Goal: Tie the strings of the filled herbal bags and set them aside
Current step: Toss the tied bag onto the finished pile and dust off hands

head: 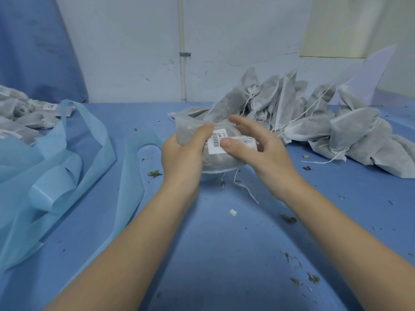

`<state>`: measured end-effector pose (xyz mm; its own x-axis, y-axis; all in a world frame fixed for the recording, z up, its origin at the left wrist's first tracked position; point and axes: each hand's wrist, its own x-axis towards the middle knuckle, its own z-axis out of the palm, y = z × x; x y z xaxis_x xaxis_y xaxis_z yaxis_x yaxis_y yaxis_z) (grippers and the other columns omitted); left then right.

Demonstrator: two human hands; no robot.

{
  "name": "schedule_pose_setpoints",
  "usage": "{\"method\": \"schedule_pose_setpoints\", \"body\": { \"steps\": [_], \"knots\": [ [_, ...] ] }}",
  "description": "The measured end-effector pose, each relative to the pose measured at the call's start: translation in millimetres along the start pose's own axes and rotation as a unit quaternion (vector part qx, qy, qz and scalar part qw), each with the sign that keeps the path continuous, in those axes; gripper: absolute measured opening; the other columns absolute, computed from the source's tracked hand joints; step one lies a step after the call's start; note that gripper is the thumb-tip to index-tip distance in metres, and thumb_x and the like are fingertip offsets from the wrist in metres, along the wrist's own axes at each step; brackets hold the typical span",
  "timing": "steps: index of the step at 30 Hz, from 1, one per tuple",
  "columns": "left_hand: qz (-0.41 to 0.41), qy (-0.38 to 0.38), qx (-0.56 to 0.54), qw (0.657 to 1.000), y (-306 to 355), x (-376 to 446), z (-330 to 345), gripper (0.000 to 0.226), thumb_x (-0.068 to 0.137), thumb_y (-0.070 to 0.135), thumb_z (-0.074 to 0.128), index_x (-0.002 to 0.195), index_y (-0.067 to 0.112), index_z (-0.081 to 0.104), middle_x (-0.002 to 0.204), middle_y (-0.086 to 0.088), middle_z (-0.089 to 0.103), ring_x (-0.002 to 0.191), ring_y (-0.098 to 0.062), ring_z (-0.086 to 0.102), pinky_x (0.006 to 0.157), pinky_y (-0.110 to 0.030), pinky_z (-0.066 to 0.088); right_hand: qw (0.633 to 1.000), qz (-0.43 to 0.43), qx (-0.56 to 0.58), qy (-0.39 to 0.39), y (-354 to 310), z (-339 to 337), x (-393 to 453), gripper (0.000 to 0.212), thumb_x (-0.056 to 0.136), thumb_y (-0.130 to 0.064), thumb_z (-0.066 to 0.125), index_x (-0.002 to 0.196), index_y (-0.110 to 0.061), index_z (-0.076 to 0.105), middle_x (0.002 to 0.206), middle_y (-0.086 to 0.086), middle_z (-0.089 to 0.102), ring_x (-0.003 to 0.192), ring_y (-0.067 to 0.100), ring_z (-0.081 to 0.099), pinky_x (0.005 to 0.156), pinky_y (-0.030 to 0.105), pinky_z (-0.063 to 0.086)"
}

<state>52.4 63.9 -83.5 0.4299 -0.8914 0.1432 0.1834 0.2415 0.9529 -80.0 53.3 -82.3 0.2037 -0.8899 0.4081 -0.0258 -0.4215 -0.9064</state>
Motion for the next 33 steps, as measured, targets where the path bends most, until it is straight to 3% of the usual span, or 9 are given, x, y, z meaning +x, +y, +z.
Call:
{"method": "schedule_pose_setpoints", "body": {
  "steps": [3,10,14,16,19,21,24,29,33],
  "knots": [
    [0.014,0.048,0.017,0.999,-2.4,2.2,0.0,0.011,0.077,0.028,0.072,0.081,0.018,0.07,0.079,0.003,0.073,0.077,-0.015,0.07,0.069,-0.03,0.053,0.996,0.05,-0.003,0.076,2.6,6.8,-1.0,0.047,0.061,-0.04,0.079,0.099,-0.033,0.052,0.097,-0.005,0.06,0.065,0.0,0.06,0.054,0.019,0.05],
    [-0.029,0.089,0.034,0.995,-3.3,3.9,-1.0,0.047,0.07,0.045,0.075,0.097,0.008,0.063,0.093,-0.004,0.07,0.087,-0.021,0.068,0.079,-0.038,0.054,0.946,0.16,0.266,0.091,9.7,21.0,5.4,0.029,0.078,-0.003,0.073,0.085,-0.019,0.05,0.081,0.006,0.067,0.062,0.015,0.061,0.051,0.019,0.048],
    [-0.078,0.068,-0.032,0.994,1.4,-0.1,2.6,0.051,0.076,0.049,0.068,0.104,0.009,0.055,0.091,-0.006,0.068,0.062,-0.024,0.071,0.072,-0.039,0.058,0.92,0.147,0.289,0.22,-0.7,37.2,31.0,0.025,0.083,-0.002,0.067,0.098,-0.009,0.05,0.081,0.005,0.056,0.056,0.013,0.055,0.053,0.015,0.049],
    [-0.075,0.073,-0.034,0.994,2.0,-0.6,3.9,0.044,0.08,0.05,0.062,0.1,0.012,0.052,0.089,-0.006,0.069,0.063,-0.025,0.071,0.074,-0.042,0.058,0.94,0.092,0.293,0.15,-15.9,60.4,50.1,0.027,0.087,-0.013,0.068,0.109,-0.009,0.053,0.09,0.0,0.058,0.064,0.01,0.064,0.066,0.018,0.055],
    [-0.056,0.104,0.024,0.993,1.9,3.1,2.3,0.051,0.089,0.054,0.042,0.1,0.006,0.054,0.097,-0.015,0.067,0.086,-0.029,0.067,0.083,-0.044,0.054,0.978,0.084,0.133,-0.133,-32.8,93.6,65.3,0.052,0.087,-0.054,0.058,0.135,-0.036,0.048,0.109,-0.025,0.058,0.101,0.003,0.062,0.091,0.023,0.052],
    [-0.056,0.114,0.036,0.991,1.4,5.7,0.3,0.047,0.095,0.047,0.035,0.101,0.005,0.056,0.093,-0.015,0.065,0.092,-0.031,0.064,0.086,-0.046,0.052,0.977,0.09,0.083,-0.173,-29.9,99.4,67.8,0.058,0.087,-0.063,0.052,0.138,-0.037,0.048,0.124,-0.027,0.056,0.112,0.001,0.057,0.094,0.022,0.049],
    [-0.056,0.081,0.059,0.993,-0.6,4.5,2.2,0.035,0.092,0.039,0.042,0.09,0.007,0.057,0.086,-0.008,0.066,0.089,-0.031,0.065,0.086,-0.048,0.052,0.981,0.112,0.113,-0.114,-19.6,87.6,65.5,0.051,0.088,-0.06,0.053,0.129,-0.03,0.06,0.127,-0.019,0.06,0.106,0.002,0.064,0.091,0.02,0.05],
    [-0.034,0.013,0.129,0.991,-6.1,-2.9,6.2,0.03,0.089,0.028,0.046,0.079,0.005,0.062,0.068,-0.004,0.07,0.056,-0.026,0.068,0.073,-0.041,0.056,0.985,0.128,0.117,-0.007,-5.5,62.2,57.6,0.016,0.092,-0.033,0.061,0.091,-0.021,0.072,0.09,-0.005,0.071,0.069,0.008,0.068,0.073,0.023,0.056],
    [-0.009,0.027,0.133,0.991,-9.2,-1.9,0.5,0.014,0.089,0.015,0.05,0.083,0.011,0.062,0.067,0.006,0.068,0.039,-0.011,0.056,0.042,-0.022,0.049,0.986,0.093,-0.084,0.111,14.5,40.5,60.0,0.015,0.09,-0.022,0.059,0.085,-0.016,0.072,0.082,0.0,0.068,0.07,0.011,0.056,0.063,0.024,0.05]
  ]
}}
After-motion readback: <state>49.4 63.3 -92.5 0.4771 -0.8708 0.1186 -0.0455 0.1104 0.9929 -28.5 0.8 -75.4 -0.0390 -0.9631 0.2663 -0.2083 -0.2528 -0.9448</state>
